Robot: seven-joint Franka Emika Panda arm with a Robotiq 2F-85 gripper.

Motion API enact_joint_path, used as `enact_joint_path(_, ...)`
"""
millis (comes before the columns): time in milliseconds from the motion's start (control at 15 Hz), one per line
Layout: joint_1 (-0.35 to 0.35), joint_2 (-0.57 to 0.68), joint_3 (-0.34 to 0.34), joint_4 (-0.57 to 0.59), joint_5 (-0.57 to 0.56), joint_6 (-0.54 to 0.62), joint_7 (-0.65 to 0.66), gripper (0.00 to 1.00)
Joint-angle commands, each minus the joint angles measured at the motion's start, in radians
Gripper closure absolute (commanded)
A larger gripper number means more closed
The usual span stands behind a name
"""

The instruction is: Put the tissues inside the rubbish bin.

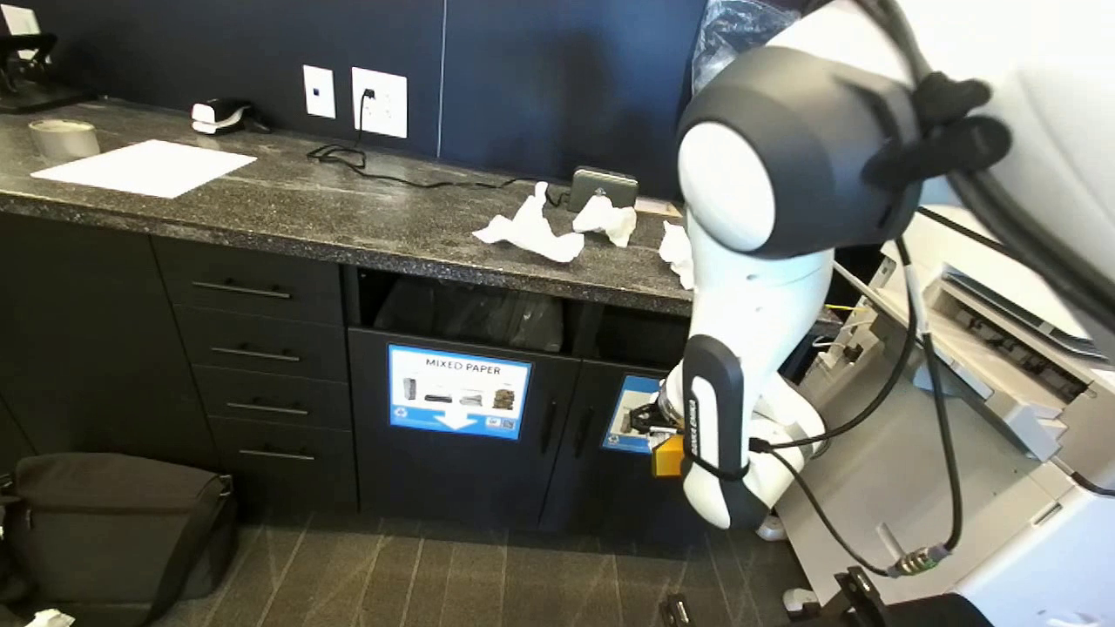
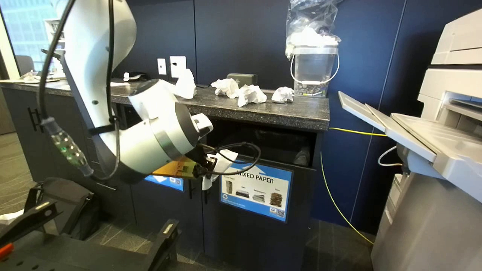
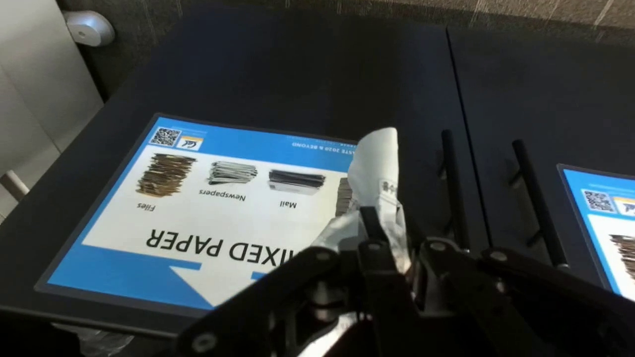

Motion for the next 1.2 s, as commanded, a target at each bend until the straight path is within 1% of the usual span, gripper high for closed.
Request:
enact_joint_path(0,0.045,0.190,-0.001,0.124,0.187,0.124,0.026,0.95)
enact_joint_path(200,0.070,0.295,0.002,0.180,0.354,0.227,0.022,0.95)
enact_joint_path(467,0.107,0.394,0.006,0.224,0.557,0.323,0.006,0.95)
enact_joint_path(533,-0.012,0.340,0.124,0.252,0.659,0.370,-0.197,0.95)
enact_joint_path(600,-0.035,0.355,0.139,0.274,0.694,0.412,-0.233,0.95)
enact_joint_path(733,-0.138,0.347,0.216,0.316,0.720,0.515,-0.373,0.95)
enact_joint_path(867,-0.265,0.335,0.281,0.357,0.659,0.610,-0.487,0.95)
enact_joint_path(933,-0.093,0.413,0.109,0.378,0.658,0.516,-0.294,0.95)
enact_joint_path(1000,-0.142,0.402,0.112,0.396,0.622,0.511,-0.320,0.95)
enact_joint_path(1067,-0.167,0.403,0.096,0.411,0.593,0.518,-0.328,0.95)
enact_joint_path(1133,-0.208,0.393,0.097,0.416,0.555,0.548,-0.347,0.95)
